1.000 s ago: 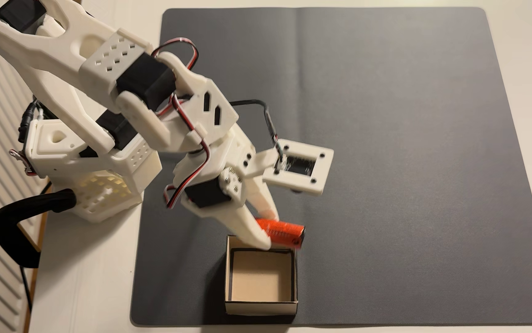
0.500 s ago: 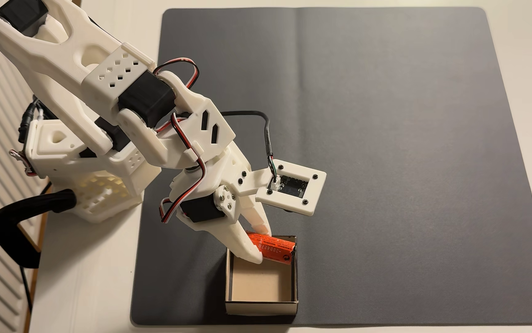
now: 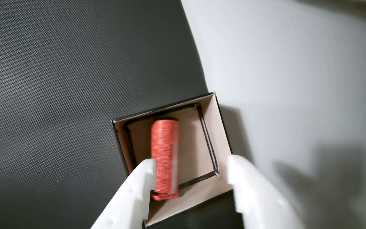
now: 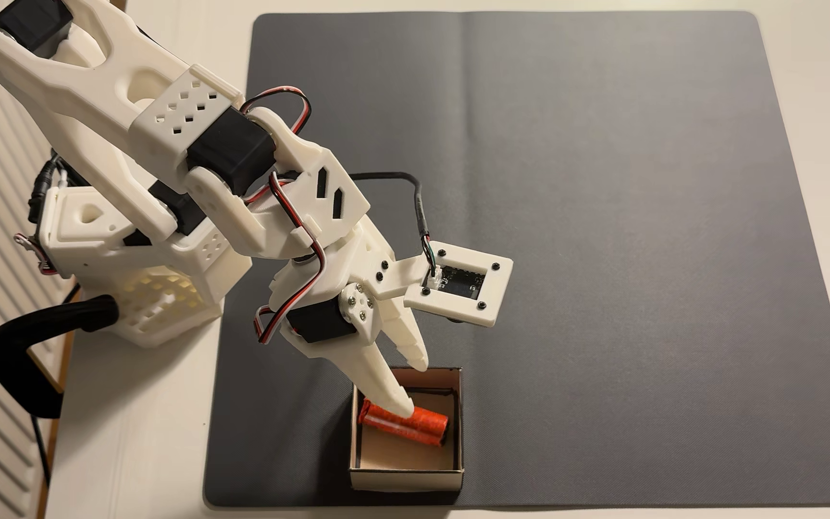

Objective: Pick the red object and place it in the box

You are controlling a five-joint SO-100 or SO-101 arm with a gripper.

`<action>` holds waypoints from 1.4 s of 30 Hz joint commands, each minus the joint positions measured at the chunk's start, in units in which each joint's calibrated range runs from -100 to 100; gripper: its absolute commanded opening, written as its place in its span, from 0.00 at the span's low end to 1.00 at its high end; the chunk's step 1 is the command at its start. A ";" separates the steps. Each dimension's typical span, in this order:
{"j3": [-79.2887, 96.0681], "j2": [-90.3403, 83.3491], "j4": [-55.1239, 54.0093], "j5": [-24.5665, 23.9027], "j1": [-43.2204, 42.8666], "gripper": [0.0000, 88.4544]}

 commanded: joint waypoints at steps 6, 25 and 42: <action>-2.36 -5.39 0.14 -6.58 -5.79 0.10; 7.89 -44.68 16.58 -13.26 -28.73 0.01; 22.77 -44.08 20.60 -12.89 -30.96 0.01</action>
